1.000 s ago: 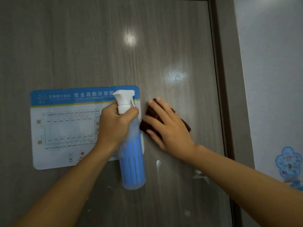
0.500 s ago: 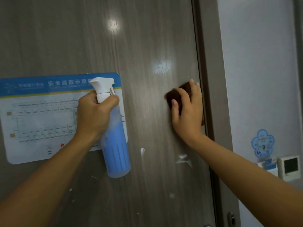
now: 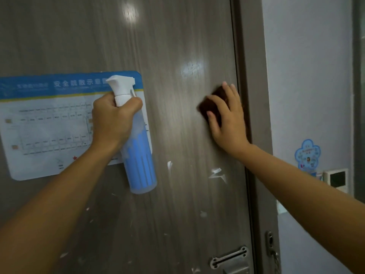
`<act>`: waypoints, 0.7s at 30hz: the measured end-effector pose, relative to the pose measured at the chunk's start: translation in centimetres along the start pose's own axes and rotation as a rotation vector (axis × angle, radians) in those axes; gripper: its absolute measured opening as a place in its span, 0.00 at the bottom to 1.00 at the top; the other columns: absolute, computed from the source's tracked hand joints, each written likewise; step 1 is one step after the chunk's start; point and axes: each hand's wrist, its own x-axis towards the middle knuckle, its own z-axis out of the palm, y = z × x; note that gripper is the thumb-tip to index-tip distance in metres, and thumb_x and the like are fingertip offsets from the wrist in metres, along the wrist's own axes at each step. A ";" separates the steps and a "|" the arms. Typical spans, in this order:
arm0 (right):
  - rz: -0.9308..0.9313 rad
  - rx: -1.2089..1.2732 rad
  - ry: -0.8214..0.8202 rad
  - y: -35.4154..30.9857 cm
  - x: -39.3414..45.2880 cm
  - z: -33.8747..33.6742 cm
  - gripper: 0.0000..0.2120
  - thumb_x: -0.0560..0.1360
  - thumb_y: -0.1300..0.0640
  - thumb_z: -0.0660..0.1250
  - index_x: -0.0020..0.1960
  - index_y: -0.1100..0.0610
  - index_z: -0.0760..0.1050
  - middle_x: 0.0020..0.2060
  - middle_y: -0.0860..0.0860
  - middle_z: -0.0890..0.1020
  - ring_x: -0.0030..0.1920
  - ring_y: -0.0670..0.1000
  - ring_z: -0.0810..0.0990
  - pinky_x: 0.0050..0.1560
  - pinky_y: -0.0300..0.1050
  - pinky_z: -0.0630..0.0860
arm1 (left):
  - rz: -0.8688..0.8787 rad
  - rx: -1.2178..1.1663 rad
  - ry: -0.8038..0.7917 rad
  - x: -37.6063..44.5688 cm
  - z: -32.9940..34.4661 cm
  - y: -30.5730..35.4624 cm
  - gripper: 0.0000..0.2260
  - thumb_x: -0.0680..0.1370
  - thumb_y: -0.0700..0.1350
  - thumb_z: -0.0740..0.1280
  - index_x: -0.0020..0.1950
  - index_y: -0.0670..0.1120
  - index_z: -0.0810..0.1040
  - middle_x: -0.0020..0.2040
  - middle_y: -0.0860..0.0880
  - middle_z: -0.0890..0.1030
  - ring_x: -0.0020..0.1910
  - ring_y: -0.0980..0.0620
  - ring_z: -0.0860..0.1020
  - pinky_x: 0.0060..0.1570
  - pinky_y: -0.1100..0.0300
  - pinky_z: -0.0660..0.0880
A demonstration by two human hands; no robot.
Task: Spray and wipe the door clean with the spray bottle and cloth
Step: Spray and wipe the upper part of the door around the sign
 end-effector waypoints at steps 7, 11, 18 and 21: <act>0.035 0.036 -0.059 -0.4 -1.2 -0.4 0.22 0.85 0.51 0.62 0.76 0.57 0.69 0.82 0.61 0.57 0.83 0.62 0.51 0.80 0.51 0.51 | -0.001 0.154 -0.079 -3.9 0.8 -0.3 0.12 0.67 0.53 0.70 0.37 0.45 0.77 0.32 0.53 0.80 0.30 0.61 0.77 0.31 0.61 0.73; 0.008 0.048 -0.118 0.8 -3.2 -1.0 0.22 0.84 0.53 0.63 0.76 0.58 0.69 0.81 0.61 0.56 0.83 0.61 0.50 0.81 0.53 0.52 | -0.067 0.093 -0.135 -11.3 2.3 -1.4 0.11 0.66 0.53 0.71 0.36 0.46 0.76 0.27 0.54 0.75 0.26 0.60 0.71 0.26 0.63 0.67; 0.075 0.092 -0.103 0.7 -6.9 -1.0 0.21 0.84 0.55 0.64 0.75 0.58 0.69 0.82 0.60 0.55 0.83 0.60 0.49 0.82 0.55 0.51 | -0.394 -0.144 -0.250 -19.9 6.8 -3.5 0.17 0.60 0.56 0.71 0.36 0.43 0.78 0.27 0.50 0.76 0.28 0.55 0.74 0.29 0.55 0.71; 0.088 0.111 -0.122 1.0 -8.6 -1.2 0.21 0.83 0.57 0.65 0.75 0.59 0.70 0.82 0.60 0.55 0.83 0.60 0.49 0.82 0.58 0.53 | -0.384 -0.103 -0.293 -20.8 7.9 -4.0 0.16 0.61 0.55 0.70 0.38 0.42 0.78 0.27 0.51 0.76 0.28 0.55 0.73 0.30 0.53 0.71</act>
